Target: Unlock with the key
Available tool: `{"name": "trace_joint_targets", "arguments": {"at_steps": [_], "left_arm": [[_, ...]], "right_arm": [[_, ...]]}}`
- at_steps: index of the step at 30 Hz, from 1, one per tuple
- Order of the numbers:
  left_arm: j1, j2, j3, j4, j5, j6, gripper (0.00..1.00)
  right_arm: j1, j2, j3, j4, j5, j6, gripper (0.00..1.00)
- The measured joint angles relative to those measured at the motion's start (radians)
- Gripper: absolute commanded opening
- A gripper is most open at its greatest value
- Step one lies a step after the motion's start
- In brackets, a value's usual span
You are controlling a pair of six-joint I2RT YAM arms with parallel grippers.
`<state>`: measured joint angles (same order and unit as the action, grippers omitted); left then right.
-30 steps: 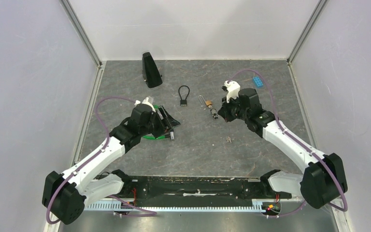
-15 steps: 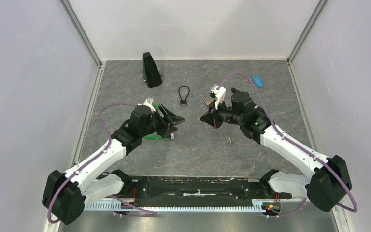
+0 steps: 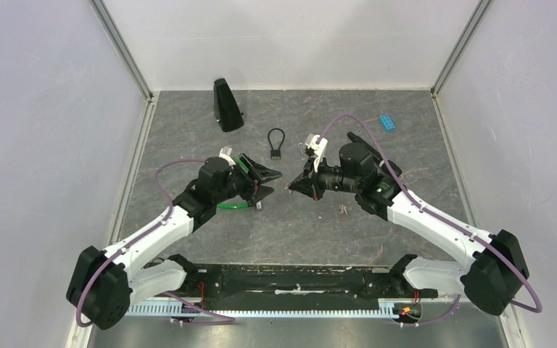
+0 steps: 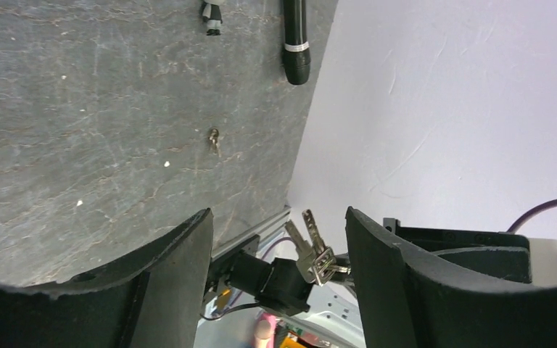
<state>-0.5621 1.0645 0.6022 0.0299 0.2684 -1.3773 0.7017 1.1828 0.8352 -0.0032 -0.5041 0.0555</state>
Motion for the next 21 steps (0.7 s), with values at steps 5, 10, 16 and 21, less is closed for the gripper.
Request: {"name": "trace_joint_targets", "arguments": {"at_steps": [5,10,16,21], "left_arm": [[0.0,0.029,0.0,0.05,0.016,-0.054,0.71],[-0.013,0.048,0.0,0.078,0.023,-0.072,0.64],[-0.026,0.058,0.0,0.1,0.026,-0.074,0.5],[-0.031,0.066,0.0,0.108,0.026,-0.087,0.35]], "right_arm": [[0.016,0.003,0.0,0.012,0.0,0.0,0.0],[0.028,0.008,0.0,0.024,-0.001,0.004,0.0],[0.04,0.01,0.0,0.046,-0.004,0.005,0.0],[0.046,0.01,0.0,0.051,-0.005,0.006,0.0]]}}
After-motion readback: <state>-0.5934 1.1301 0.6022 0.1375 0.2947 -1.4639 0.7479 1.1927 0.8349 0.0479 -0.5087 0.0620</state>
